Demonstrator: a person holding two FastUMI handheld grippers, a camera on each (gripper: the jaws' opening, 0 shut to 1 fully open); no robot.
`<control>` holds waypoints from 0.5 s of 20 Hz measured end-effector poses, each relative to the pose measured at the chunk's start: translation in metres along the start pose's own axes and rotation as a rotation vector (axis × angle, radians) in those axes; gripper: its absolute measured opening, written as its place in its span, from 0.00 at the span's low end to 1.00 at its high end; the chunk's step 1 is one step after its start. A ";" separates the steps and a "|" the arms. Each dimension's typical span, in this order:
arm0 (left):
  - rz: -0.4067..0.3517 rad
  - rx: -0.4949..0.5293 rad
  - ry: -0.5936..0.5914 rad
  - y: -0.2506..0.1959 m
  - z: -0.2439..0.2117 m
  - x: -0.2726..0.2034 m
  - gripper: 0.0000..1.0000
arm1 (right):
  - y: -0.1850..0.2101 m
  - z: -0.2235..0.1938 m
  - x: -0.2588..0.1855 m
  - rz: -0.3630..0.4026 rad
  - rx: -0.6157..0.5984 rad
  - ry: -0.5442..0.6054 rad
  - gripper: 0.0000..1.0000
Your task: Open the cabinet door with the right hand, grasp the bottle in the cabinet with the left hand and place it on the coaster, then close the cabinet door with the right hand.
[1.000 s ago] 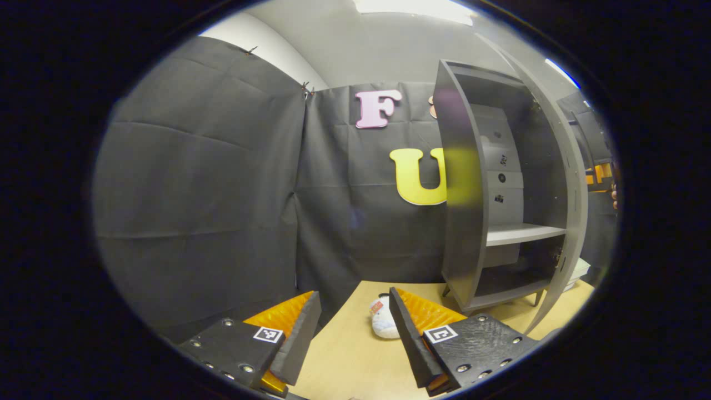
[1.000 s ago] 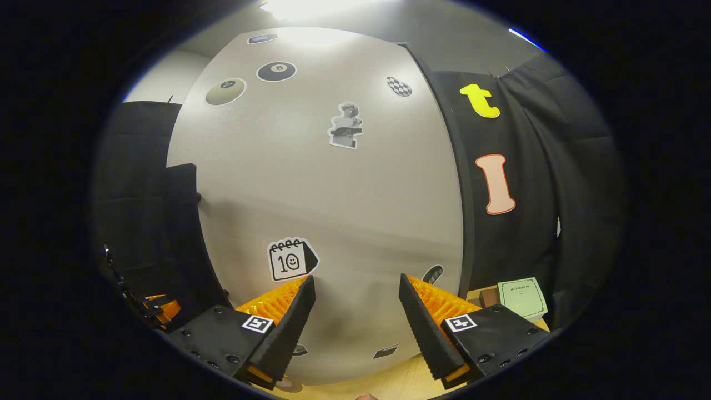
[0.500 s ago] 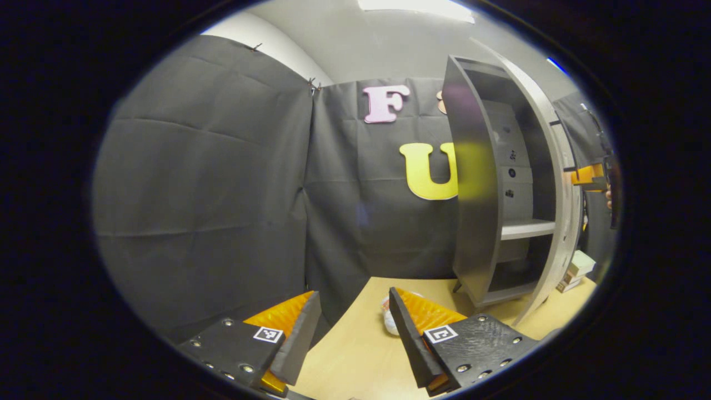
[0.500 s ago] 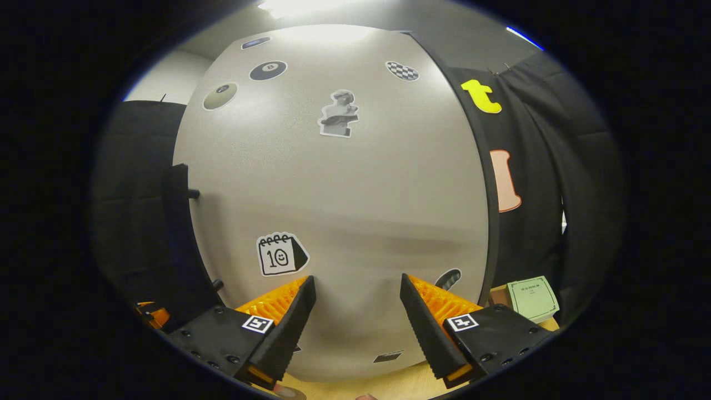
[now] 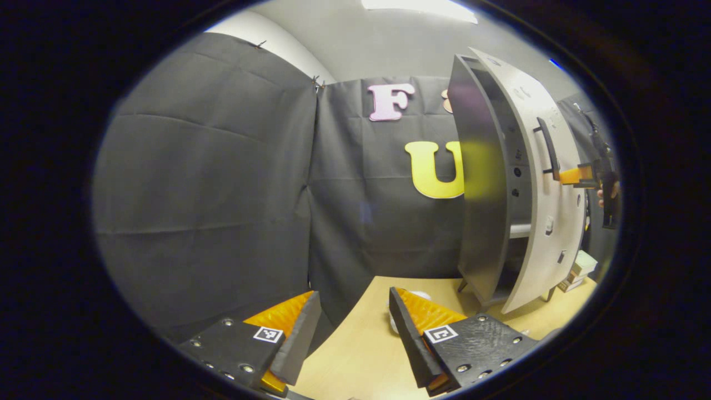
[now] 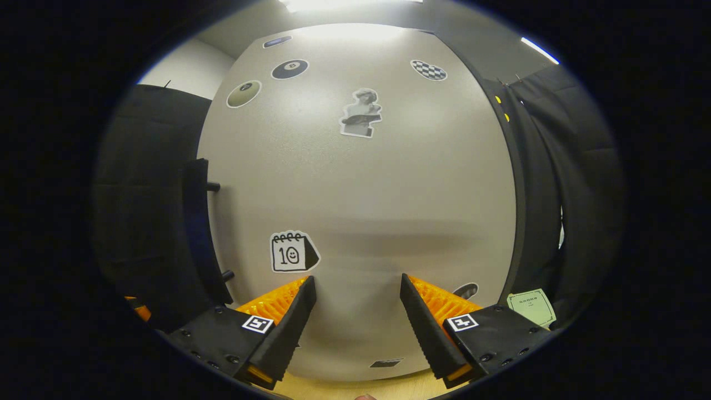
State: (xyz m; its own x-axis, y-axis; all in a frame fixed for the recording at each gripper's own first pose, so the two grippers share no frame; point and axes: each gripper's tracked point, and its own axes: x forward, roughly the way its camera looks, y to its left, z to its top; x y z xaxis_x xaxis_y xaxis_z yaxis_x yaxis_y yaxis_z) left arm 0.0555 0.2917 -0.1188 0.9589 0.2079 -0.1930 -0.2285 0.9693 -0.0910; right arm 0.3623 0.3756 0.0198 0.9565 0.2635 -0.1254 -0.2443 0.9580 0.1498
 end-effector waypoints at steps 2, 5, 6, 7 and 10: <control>0.005 -0.002 0.002 0.007 -0.004 0.001 0.75 | 0.005 -0.001 0.001 -0.018 -0.002 -0.014 0.97; 0.010 -0.001 -0.003 0.017 -0.003 0.000 0.75 | 0.005 -0.001 -0.002 -0.067 -0.005 -0.028 0.98; 0.010 0.003 -0.005 0.020 -0.003 0.002 0.75 | 0.005 -0.002 -0.002 -0.078 -0.001 -0.029 0.98; 0.008 0.008 -0.007 0.023 -0.002 0.001 0.75 | 0.005 -0.002 -0.002 -0.087 0.000 -0.031 0.98; -0.008 0.015 -0.010 0.024 0.002 0.001 0.75 | 0.006 -0.002 -0.005 -0.104 0.001 -0.032 0.98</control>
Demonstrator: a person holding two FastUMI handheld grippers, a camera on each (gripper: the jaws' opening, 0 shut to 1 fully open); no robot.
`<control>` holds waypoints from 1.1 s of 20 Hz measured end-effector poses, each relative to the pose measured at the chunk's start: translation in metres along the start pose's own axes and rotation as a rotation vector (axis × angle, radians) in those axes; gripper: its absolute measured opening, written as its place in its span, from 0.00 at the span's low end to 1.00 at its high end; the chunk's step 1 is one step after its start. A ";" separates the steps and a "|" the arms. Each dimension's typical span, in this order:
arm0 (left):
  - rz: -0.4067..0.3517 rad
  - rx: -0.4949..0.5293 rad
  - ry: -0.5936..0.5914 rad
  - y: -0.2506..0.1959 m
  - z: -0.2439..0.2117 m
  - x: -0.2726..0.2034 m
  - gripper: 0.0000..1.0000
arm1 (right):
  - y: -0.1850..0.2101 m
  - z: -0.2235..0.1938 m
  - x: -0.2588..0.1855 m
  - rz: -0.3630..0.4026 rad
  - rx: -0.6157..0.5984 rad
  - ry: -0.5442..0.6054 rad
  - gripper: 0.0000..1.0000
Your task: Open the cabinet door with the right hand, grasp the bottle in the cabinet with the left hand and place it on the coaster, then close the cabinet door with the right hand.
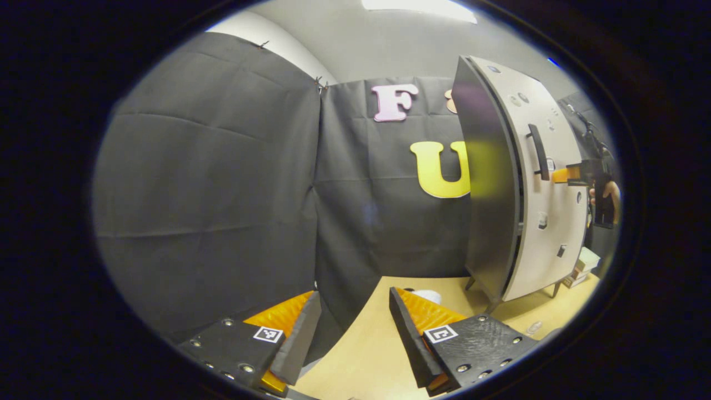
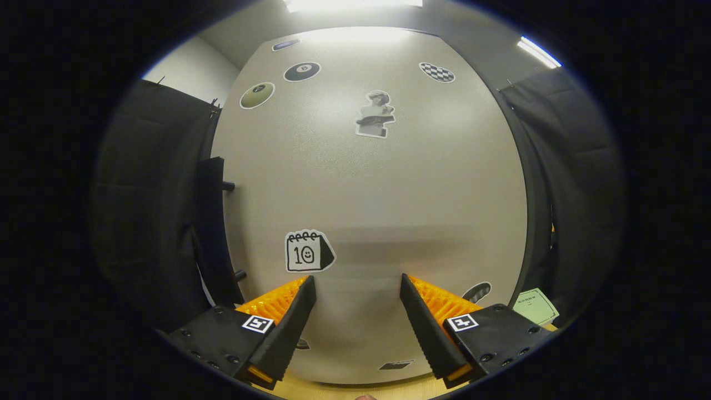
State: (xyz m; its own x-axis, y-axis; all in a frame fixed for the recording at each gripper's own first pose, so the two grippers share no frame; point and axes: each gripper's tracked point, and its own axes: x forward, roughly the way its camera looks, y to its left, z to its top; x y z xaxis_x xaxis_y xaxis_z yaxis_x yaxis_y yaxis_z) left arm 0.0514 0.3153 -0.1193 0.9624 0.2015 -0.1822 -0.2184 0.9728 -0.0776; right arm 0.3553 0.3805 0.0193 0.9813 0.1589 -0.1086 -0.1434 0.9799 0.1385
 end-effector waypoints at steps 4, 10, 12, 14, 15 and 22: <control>-0.015 0.012 -0.025 -0.011 0.020 -0.005 0.75 | 0.002 0.005 -0.010 0.021 -0.002 -0.009 0.97; -0.084 0.014 -0.049 -0.080 0.044 -0.017 0.75 | -0.016 0.014 -0.070 0.082 -0.008 -0.021 0.97; -0.116 0.020 -0.064 -0.109 0.055 -0.023 0.75 | -0.031 0.015 -0.092 0.084 -0.025 -0.021 0.97; -0.152 0.024 -0.079 -0.138 0.064 -0.031 0.75 | -0.048 0.019 -0.112 0.079 -0.040 -0.025 0.97; -0.171 0.024 -0.082 -0.152 0.067 -0.034 0.75 | -0.057 0.022 -0.123 0.075 -0.042 -0.030 0.97; -0.272 0.002 -0.111 -0.234 0.092 -0.061 0.78 | -0.123 0.029 -0.188 0.025 -0.065 -0.045 0.97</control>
State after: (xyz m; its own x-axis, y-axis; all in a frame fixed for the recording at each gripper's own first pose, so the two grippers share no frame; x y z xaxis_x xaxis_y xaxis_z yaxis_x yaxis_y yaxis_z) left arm 0.0585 0.0864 0.0005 0.9973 -0.0560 -0.0468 0.0508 0.9929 -0.1073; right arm 0.1922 0.2269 0.0515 0.9819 0.1793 -0.0617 -0.1745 0.9817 0.0761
